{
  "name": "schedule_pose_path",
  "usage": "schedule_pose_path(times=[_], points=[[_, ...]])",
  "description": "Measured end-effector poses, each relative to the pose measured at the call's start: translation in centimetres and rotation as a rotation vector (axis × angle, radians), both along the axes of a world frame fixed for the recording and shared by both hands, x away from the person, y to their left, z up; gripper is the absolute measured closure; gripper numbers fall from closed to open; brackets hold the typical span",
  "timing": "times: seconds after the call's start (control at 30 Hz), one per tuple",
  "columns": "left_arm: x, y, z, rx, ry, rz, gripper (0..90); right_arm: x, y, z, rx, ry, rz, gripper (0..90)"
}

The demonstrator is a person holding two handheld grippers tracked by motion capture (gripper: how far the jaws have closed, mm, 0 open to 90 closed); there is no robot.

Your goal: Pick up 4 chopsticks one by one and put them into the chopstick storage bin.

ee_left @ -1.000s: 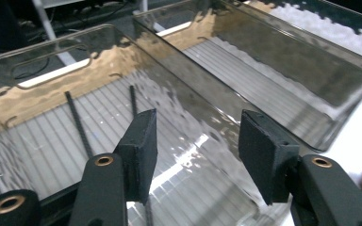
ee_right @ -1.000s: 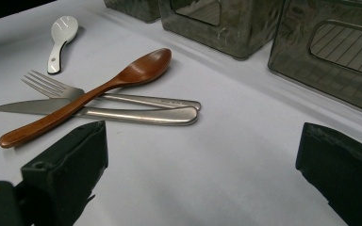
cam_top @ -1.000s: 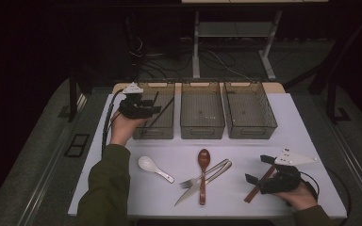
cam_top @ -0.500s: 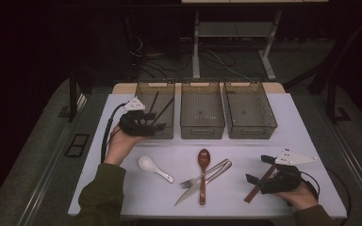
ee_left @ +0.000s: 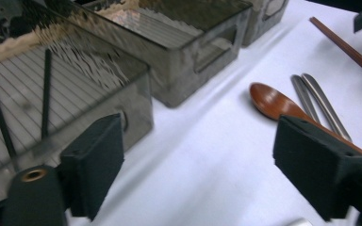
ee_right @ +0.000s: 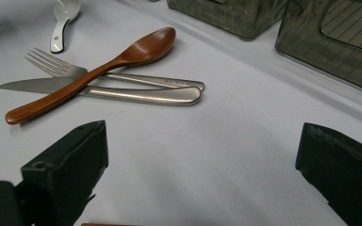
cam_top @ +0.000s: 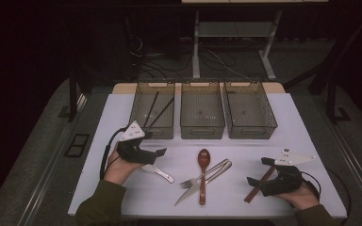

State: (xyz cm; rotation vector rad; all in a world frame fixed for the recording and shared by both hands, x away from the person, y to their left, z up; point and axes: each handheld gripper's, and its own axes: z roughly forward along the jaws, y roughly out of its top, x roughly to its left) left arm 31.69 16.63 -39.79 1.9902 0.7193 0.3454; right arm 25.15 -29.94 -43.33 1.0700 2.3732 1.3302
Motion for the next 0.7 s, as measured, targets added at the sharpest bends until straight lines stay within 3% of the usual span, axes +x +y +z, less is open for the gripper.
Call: schedule_pose_path(times=[0.07,0.2,0.47,0.6,0.7], points=[[-0.6,0.2,-0.3,0.000,-0.002,0.000,14.9,-0.1,-0.3,0.2,0.003,0.001,0.017,16.0],[-1.6,0.1,-1.1,0.005,0.008,-0.016,10.0,-0.3,-1.0,0.5,0.013,0.001,0.041,26.2],[-3.4,-0.7,-2.0,0.030,0.026,-0.065,0.0,-0.7,-0.7,0.4,-0.020,0.031,0.113,56.6],[-4.3,-0.9,-2.4,0.013,0.025,-0.077,0.0,-1.1,-0.5,0.3,-0.065,0.032,0.165,70.5],[-4.8,-0.7,-2.6,-0.032,0.014,-0.082,0.0,-1.4,-0.7,0.1,-0.089,0.041,0.187,79.6]])
